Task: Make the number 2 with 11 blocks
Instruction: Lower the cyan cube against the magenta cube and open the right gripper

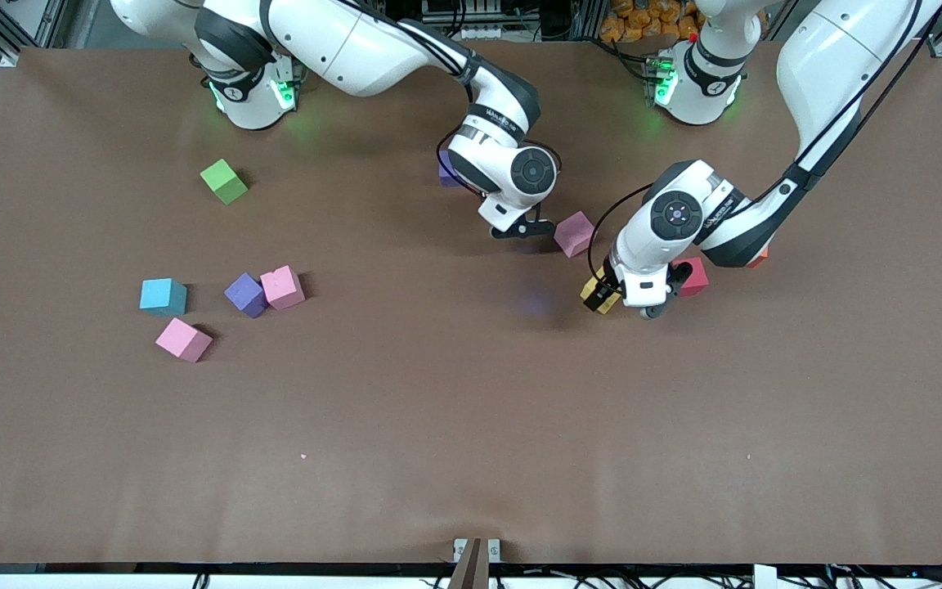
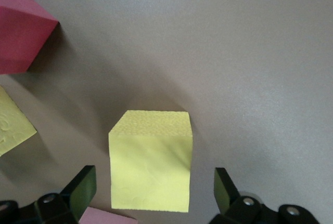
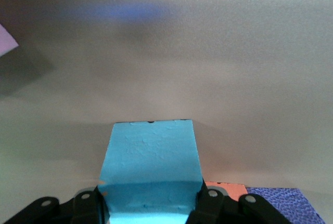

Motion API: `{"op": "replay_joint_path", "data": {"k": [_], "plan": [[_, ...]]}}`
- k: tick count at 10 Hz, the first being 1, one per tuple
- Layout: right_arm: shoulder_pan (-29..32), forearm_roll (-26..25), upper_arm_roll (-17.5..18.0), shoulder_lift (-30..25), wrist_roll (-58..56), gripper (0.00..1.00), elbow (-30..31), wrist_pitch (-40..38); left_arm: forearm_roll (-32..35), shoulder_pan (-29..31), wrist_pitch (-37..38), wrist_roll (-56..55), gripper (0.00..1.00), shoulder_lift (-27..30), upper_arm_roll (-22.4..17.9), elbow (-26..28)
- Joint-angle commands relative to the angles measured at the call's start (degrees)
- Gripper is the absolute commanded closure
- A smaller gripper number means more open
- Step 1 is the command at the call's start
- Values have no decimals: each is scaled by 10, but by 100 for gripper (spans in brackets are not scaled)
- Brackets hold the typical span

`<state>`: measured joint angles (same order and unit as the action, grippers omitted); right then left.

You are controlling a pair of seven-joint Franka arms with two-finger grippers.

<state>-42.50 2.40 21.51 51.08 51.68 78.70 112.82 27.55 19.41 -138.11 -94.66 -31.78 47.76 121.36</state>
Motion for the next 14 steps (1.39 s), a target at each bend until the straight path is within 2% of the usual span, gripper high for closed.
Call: {"op": "replay_joint_path", "data": {"k": [1, 2, 3, 4, 5, 9, 10, 11, 12, 13, 14], "plan": [[-6, 7, -1, 4, 10, 100, -2, 2, 16, 0, -11, -14, 0, -9, 0, 3], [-6, 7, 0, 4, 10, 100, -2, 0, 22, 0, -11, -16, 0, -9, -1, 3], [-7, 8, 0, 4, 10, 79, -2, 0, 22, 0, -11, -16, 0, -13, -2, 2], [-7, 7, 0, 3, 9, 29, -2, -2, 29, 0, -11, -16, 0, -17, -2, 1], [-7, 8, 0, 1, 9, 0, -2, -6, 35, 0, -11, -17, 0, -22, -3, -1], [12, 11, 2, -40, 8, 0, -9, -57, 51, -1, -11, -16, 0, -37, -11, -6], [25, 40, 2, -61, 8, 0, -9, -66, 51, -1, -11, -16, 0, -38, -11, -6], [44, 68, 2, -83, 7, 0, -9, -78, 51, -1, -11, -16, 12, -39, -11, -6], [66, 70, 2, -105, 6, 0, -8, -106, 51, -1, -11, -16, 36, -38, -11, -6], [85, 70, 2, -128, 6, 0, -7, -143, 51, 0, -11, -16, 66, -38, -11, -6], [116, 70, 1, -150, 6, 0, -4, -208, 51, 0, -11, -16, 89, -38, -11, -7]]}}
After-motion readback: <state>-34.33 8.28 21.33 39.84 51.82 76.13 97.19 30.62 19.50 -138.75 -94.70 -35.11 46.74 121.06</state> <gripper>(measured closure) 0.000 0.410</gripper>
